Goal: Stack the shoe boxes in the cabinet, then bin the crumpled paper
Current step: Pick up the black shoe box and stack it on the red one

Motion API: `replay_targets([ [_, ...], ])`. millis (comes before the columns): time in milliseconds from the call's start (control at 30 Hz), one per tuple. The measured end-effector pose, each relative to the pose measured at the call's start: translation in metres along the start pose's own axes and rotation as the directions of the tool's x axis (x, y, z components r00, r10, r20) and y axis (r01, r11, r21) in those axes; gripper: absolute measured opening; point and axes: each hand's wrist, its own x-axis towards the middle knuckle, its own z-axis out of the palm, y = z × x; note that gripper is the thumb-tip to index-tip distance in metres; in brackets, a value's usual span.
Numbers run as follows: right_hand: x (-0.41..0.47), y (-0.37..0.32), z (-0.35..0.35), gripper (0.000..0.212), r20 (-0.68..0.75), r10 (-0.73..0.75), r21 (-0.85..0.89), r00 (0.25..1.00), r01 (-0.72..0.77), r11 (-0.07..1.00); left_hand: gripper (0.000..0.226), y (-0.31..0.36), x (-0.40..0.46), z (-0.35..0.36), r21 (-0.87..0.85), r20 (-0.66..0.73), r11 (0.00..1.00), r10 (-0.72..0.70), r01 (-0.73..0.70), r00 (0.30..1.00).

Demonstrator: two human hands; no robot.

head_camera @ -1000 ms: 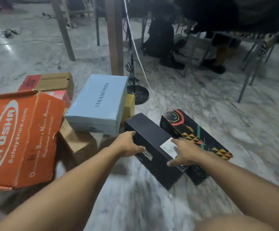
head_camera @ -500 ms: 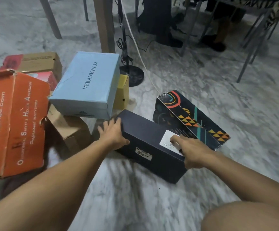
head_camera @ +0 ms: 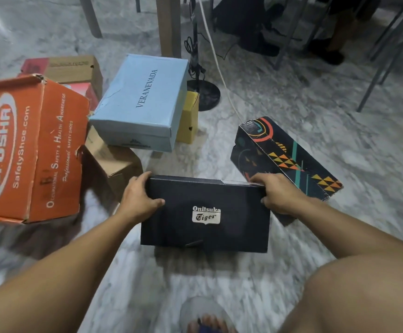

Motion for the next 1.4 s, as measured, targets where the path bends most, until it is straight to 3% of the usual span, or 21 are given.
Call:
replay_targets([
  [67, 0.000, 0.000, 0.010, 0.072, -0.031, 0.040, 0.068, 0.999, -0.038, 0.997, 0.096, -0.008, -0.003, 0.001, -0.052, 0.048, 0.998, -0.036, 0.039, 0.998],
  [200, -0.007, 0.001, 0.033, 0.110, 0.142, 0.181, 0.149, 0.973, -0.202, 0.968, 0.123, -0.027, -0.003, 0.014, -0.097, 0.240, 0.985, -0.113, 0.140, 0.964],
  [300, -0.014, 0.000, 0.049, 0.119, 0.265, 0.198, 0.154, 0.944, -0.245, 0.957, 0.137, -0.033, -0.005, 0.022, -0.102, 0.313, 0.979, -0.135, 0.175, 0.940],
  [467, -0.013, -0.003, 0.062, 0.123, 0.209, 0.212, 0.246, 0.955, -0.261, 0.934, 0.143, -0.048, 0.003, 0.031, -0.139, 0.310, 0.977, -0.113, 0.163, 0.944],
  [700, -0.017, -0.004, 0.053, 0.111, 0.167, 0.180, 0.268, 0.969, -0.221, 0.938, 0.114, -0.044, -0.005, 0.019, -0.146, 0.293, 0.986, -0.037, 0.083, 0.955],
  [867, -0.037, -0.013, 0.032, 0.103, 0.129, 0.110, 0.258, 0.986, -0.140, 0.956, 0.081, -0.023, -0.027, -0.006, -0.058, 0.226, 0.996, -0.048, 0.062, 0.973],
  [1033, -0.063, -0.033, -0.001, 0.082, 0.109, 0.024, 0.224, 0.994, -0.048, 0.973, 0.076, -0.016, -0.048, -0.039, -0.067, 0.190, 0.997, -0.031, 0.045, 0.981],
  [1233, -0.088, -0.062, -0.027, 0.081, 0.029, -0.052, 0.153, 0.998, 0.047, 0.987, 0.075, -0.015, -0.080, -0.087, -0.092, 0.131, 0.996, -0.001, 0.014, 0.991],
  [1400, -0.101, -0.103, -0.045, 0.094, -0.013, -0.122, 0.143, 0.992, 0.123, 0.982, 0.071, -0.027, -0.110, -0.139, -0.168, 0.061, 0.984, -0.043, 0.052, 0.997],
])
